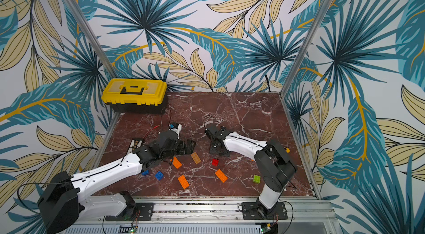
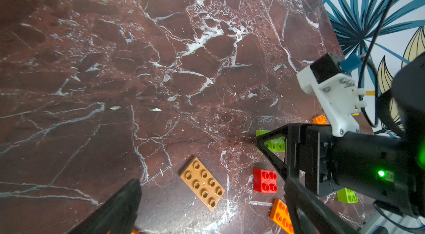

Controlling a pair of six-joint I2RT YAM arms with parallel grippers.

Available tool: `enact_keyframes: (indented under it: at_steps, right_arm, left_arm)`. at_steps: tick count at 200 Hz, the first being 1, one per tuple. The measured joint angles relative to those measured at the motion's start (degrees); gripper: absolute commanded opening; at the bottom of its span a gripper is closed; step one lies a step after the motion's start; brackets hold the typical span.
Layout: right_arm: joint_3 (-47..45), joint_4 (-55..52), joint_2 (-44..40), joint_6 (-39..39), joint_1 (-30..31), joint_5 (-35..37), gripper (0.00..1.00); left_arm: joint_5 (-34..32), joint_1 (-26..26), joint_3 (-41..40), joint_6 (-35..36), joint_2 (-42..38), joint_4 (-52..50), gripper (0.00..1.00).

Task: Assemble the number 5 with lego
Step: Move the lego brick at the center of the board.

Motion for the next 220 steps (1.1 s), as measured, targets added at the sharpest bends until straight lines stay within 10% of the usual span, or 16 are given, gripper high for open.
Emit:
enact_keyframes:
  at_steps: [220]
  right_arm:
    - [10.4,-7.6,6.8,-10.7,-2.5,-0.8,0.80]
  left_arm:
    - [-6.4,0.0,-6.1,-0.9,-4.0,8.3,1.00]
